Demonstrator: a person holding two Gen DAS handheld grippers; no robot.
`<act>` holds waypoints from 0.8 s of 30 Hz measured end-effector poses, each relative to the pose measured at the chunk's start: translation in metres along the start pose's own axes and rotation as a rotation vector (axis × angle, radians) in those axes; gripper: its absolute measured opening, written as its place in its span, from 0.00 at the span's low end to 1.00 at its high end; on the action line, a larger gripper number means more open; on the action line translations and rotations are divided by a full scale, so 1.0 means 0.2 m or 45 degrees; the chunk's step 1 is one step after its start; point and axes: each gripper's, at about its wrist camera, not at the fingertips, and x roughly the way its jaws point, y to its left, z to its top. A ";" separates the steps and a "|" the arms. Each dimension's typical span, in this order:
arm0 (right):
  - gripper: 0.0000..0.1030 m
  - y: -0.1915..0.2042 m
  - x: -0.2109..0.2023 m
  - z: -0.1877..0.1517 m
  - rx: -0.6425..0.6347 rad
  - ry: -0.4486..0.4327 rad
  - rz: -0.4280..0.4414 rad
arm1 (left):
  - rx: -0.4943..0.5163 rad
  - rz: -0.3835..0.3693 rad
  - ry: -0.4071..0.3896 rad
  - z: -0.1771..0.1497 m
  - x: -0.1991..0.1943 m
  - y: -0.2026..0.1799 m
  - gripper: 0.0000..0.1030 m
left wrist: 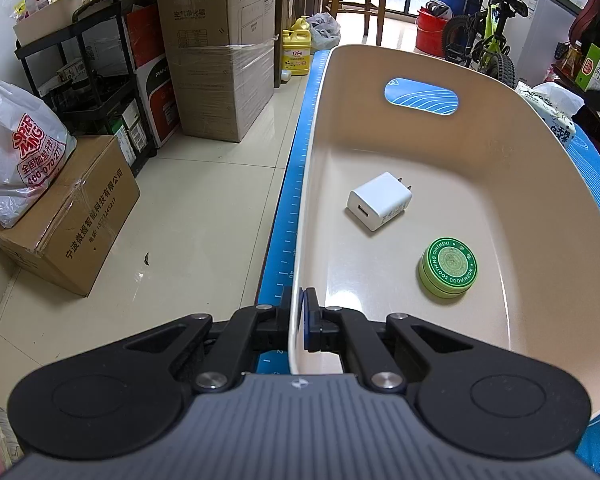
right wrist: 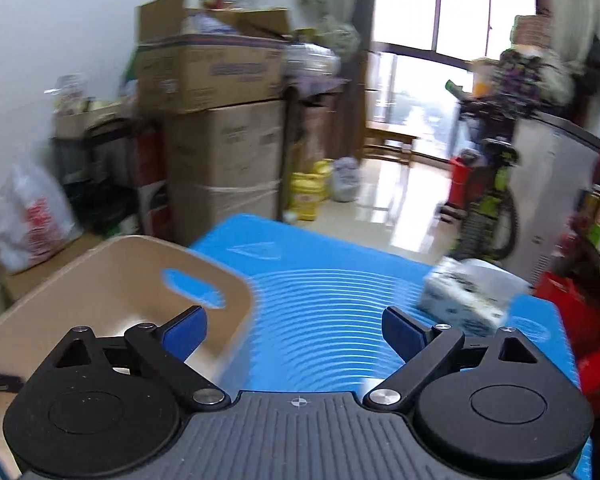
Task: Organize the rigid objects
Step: 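Return the right tool to the items and grasp a second white charger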
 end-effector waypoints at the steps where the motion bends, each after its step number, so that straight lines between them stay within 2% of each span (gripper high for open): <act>1: 0.91 -0.04 0.02 -0.03 -0.009 -0.007 -0.050 | 0.000 0.000 0.000 0.00 0.00 0.00 0.05; 5: 0.91 -0.14 0.17 -0.14 -0.067 0.036 -0.174 | 0.000 -0.001 0.000 0.00 0.00 0.00 0.05; 10: 0.91 -0.27 0.36 -0.26 -0.013 0.148 -0.233 | 0.003 0.000 0.000 0.00 0.00 0.00 0.05; 14: 0.89 -0.32 0.48 -0.30 0.041 0.212 -0.231 | 0.002 0.000 -0.001 0.00 0.00 -0.01 0.05; 18: 0.88 -0.31 0.56 -0.33 0.028 0.250 -0.244 | 0.002 -0.001 -0.001 0.00 0.00 -0.01 0.05; 24: 0.78 -0.29 0.62 -0.36 0.021 0.296 -0.230 | 0.002 -0.001 -0.001 0.00 0.00 -0.01 0.05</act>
